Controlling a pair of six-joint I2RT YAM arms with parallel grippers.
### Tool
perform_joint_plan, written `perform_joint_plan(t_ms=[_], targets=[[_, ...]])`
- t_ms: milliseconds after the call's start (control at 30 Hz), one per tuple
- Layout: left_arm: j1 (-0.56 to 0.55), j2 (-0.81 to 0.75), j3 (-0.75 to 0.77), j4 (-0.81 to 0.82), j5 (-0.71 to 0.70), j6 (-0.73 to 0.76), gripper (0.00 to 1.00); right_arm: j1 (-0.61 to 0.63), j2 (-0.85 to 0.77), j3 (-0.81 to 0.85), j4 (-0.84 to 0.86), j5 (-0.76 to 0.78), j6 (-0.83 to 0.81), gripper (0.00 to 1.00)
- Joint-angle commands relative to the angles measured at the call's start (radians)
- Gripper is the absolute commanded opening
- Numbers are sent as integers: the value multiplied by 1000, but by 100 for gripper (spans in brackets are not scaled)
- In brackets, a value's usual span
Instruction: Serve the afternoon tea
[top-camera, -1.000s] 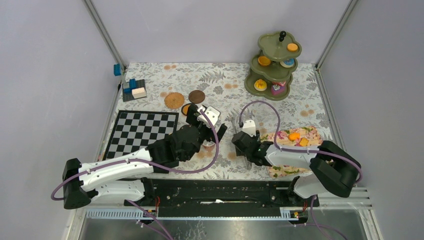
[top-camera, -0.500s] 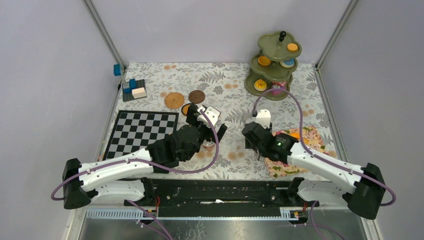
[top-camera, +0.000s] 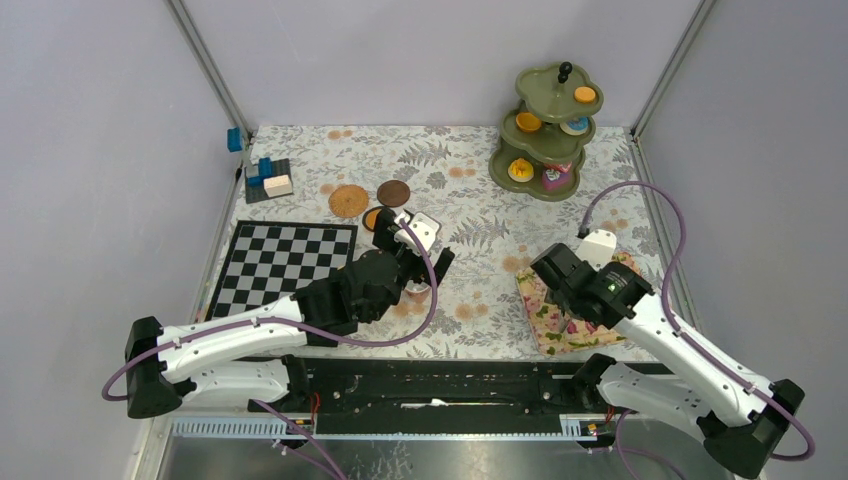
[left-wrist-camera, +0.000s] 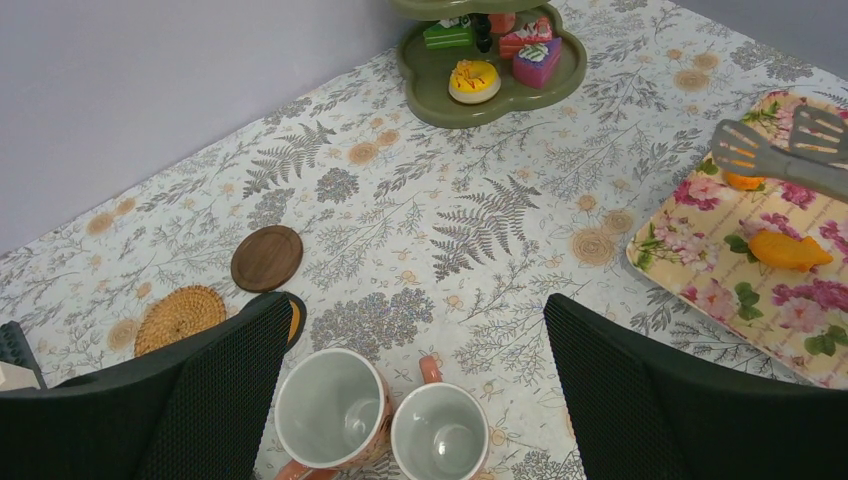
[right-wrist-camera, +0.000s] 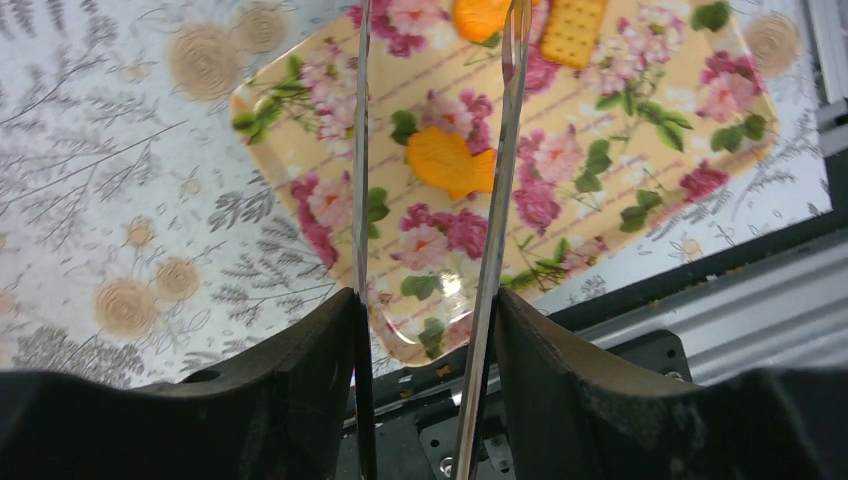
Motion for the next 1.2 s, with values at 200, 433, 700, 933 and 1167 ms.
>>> perform_joint_plan(t_ms=[200,433,700,933,1167], targets=[[4,-5,5,27,4,-6,99,-111,13,3,17,35,100,53],[4,-6,3,27,-2,-3,99,-159,-11,-70,128,-8,99,47],[4,-3,4,26,0,-1,99,-185,-7,-120,161,-32,98,52],[4,-3,3,26,-1,-1,99,-202,9,-166,207,-41,98,52],[4,-8,3,27,-2,1,99,-213,43,-188,231,-26,92,51]])
